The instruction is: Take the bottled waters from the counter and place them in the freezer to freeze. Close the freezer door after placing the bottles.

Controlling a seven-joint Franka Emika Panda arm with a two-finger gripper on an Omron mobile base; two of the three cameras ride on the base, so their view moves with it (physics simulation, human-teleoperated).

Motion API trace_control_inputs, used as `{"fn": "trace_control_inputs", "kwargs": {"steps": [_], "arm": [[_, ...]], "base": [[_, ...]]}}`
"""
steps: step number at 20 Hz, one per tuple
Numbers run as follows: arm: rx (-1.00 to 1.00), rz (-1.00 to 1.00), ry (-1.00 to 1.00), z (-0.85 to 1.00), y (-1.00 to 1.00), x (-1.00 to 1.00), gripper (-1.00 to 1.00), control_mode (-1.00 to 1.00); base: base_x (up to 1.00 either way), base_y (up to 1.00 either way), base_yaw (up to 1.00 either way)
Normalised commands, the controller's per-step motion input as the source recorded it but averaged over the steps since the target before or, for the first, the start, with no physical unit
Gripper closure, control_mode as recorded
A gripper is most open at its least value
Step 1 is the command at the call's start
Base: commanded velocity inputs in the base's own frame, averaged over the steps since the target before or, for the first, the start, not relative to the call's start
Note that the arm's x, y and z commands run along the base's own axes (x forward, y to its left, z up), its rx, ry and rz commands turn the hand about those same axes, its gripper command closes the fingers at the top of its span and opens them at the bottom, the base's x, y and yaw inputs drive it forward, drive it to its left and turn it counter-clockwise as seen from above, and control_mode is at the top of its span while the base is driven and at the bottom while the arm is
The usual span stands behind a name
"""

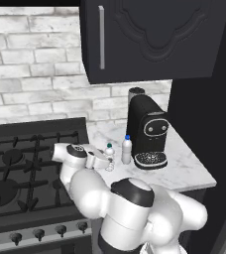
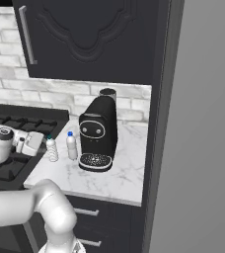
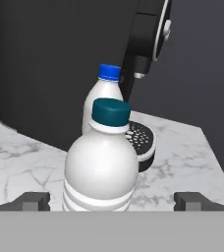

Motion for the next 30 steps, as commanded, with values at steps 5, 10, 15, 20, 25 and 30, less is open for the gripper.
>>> {"fn": "trace_control_inputs", "kwargs": {"steps": [5, 10, 15, 20, 25, 30], "arm": [[0.0, 0.0, 0.0, 0.0, 0.0, 0.01, -1.0, -1.0], [0.0, 0.0, 0.0, 0.0, 0.0, 0.0, -1.0, -1.0], [0.0, 0.0, 0.0, 0.0, -0.15, 0.0, -1.0, -1.0], [0.0, 0.0, 0.0, 0.0, -0.14, 0.0, -1.0, -1.0], [0.0, 0.0, 0.0, 0.0, -0.07, 0.0, -1.0, -1.0], [0.0, 0.0, 0.0, 0.0, -0.09, 0.0, -1.0, -1.0]], "base": [[0.0, 0.0, 0.0], [0.0, 0.0, 0.0], [0.0, 0.0, 0.0], [0.0, 0.0, 0.0], [0.0, 0.0, 0.0], [0.0, 0.0, 0.0]]}}
